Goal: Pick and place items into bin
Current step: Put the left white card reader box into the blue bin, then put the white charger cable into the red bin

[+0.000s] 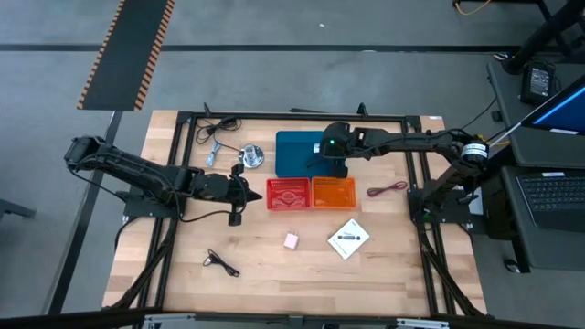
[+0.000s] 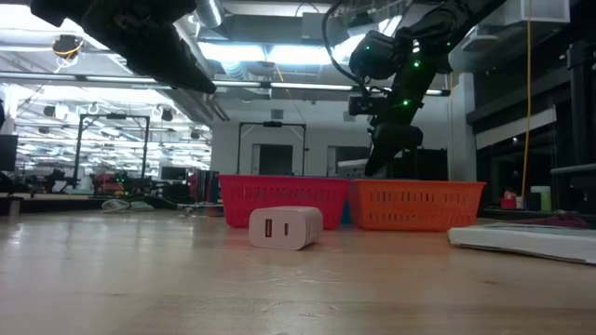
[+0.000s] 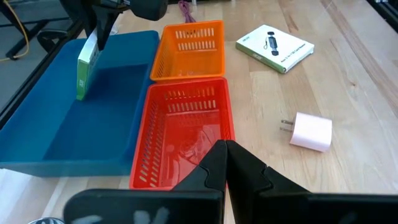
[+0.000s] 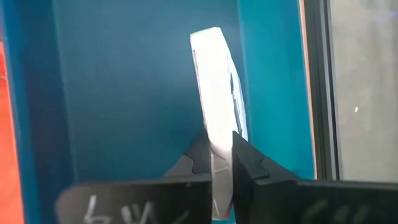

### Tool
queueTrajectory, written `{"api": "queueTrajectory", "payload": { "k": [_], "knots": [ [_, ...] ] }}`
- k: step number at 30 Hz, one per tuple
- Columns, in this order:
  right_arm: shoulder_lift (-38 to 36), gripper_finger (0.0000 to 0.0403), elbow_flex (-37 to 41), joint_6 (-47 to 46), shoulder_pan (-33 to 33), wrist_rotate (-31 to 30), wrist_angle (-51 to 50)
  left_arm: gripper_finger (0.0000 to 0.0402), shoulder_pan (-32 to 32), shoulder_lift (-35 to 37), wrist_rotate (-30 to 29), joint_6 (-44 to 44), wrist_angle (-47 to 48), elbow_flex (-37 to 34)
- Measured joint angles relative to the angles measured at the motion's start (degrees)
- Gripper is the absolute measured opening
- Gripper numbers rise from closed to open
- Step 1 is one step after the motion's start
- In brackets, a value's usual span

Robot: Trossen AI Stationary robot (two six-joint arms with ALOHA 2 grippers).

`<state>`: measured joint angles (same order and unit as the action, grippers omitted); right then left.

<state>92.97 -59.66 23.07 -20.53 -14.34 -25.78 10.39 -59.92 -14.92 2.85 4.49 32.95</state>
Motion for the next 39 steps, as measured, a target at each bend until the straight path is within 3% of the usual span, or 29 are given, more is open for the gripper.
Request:
{"api": "queueTrajectory", "payload": {
  "k": [8, 19, 24, 32, 39],
  "knots": [
    [0.0, 0.0039, 0.0, -0.2, 0.0, -0.1, -0.3, 0.0002, 0.0, 0.0, 0.0, 0.9, 0.0, 0.0],
    [0.0, 0.0123, 0.0, -2.4, 0.2, 0.1, -3.6, 0.0002, 0.0, 0.0, 0.0, 1.1, 0.0, 0.0],
    [0.0, 0.0135, 0.0, -4.5, 0.9, 0.1, -3.5, 0.0002, 0.0, 0.0, 0.0, 1.1, 0.0, 0.0],
    [0.0, 0.0115, -1.8, -6.9, 3.7, 0.0, -5.1, 0.0002, 0.0, 0.0, 2.1, 1.0, 0.0, 0.0],
    [-1.6, 0.0012, -9.1, -11.3, 7.0, -0.1, -13.4, 0.0002, 0.0, 0.0, 2.1, 0.9, 0.0, 0.0]
  ]
}}
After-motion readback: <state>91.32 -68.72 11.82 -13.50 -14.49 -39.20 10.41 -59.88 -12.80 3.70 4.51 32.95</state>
